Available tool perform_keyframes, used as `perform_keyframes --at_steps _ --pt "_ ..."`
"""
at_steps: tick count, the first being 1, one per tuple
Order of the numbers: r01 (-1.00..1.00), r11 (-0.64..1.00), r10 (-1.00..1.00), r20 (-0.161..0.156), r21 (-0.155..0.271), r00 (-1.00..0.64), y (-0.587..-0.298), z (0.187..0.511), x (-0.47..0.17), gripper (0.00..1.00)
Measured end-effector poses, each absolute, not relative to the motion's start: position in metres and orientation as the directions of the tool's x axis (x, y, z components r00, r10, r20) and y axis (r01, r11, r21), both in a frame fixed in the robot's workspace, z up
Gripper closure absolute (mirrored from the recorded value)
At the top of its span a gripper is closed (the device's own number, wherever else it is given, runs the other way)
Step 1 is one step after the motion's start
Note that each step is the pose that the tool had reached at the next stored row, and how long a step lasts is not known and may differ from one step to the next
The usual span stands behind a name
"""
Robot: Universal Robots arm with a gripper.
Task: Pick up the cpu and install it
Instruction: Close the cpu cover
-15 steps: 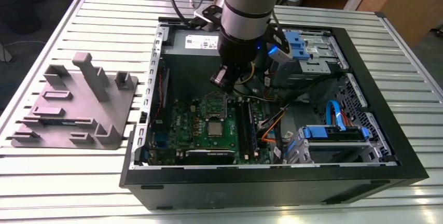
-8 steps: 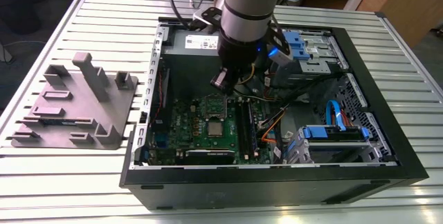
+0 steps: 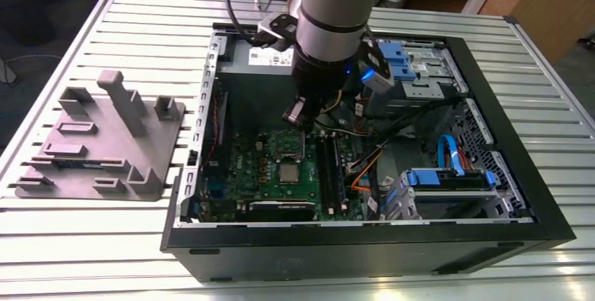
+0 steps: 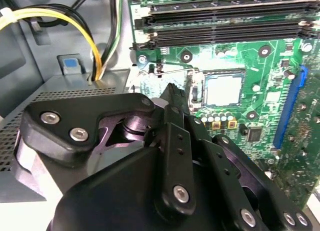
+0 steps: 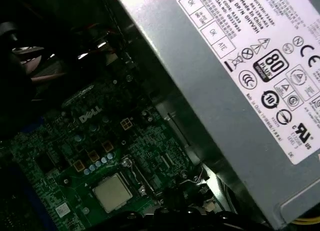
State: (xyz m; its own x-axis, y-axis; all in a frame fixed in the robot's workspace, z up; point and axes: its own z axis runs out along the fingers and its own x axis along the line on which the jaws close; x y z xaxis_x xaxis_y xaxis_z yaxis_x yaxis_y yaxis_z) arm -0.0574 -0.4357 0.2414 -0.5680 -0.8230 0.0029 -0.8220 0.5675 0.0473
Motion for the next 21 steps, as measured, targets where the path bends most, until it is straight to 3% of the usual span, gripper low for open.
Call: perform_keyframes --at_steps 21 --pt "-0.833 0.551 -0.834 0.019 0.038 -0.551 -0.456 0.241 -0.060 0.90"
